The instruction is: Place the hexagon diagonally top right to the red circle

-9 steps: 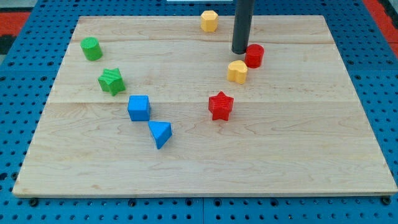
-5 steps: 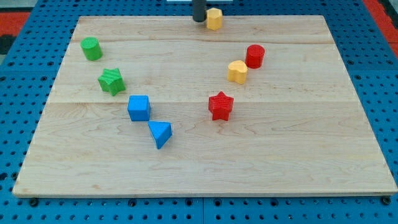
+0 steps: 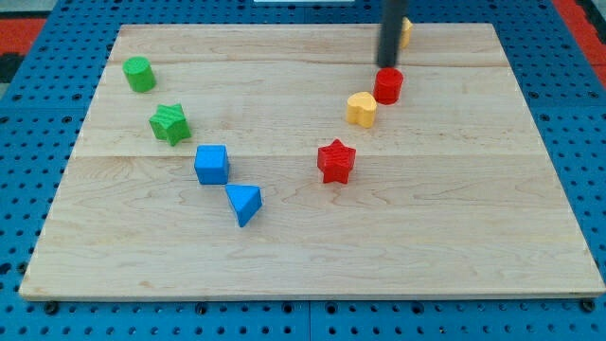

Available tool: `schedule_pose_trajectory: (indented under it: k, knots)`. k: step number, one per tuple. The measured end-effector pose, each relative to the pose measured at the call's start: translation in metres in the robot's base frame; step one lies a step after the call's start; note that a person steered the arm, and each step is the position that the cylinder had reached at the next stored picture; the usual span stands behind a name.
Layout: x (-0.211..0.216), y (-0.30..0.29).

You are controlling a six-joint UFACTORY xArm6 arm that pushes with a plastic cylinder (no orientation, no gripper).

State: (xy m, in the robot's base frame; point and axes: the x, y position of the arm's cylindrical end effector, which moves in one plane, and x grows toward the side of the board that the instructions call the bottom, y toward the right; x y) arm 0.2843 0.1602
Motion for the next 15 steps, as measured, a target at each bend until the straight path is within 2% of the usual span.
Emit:
schedule_pose_trajectory:
  k: [1,2,3,4,5,6,7,8,10,11,13,15]
  knots:
    - [-0.047,0.050]
    - [-0.091,0.023]
    - [-0.092,0.008]
    - [-0.085,-0.047]
    - [-0.091,-0.057]
    - [-0.091,-0.105]
    - [-0.071,-0.122]
    - [-0.064,-0.069]
    - [-0.040,-0.023]
    - [-0.040,-0.036]
    - [0.011,-0.074]
    - [0.013,-0.052]
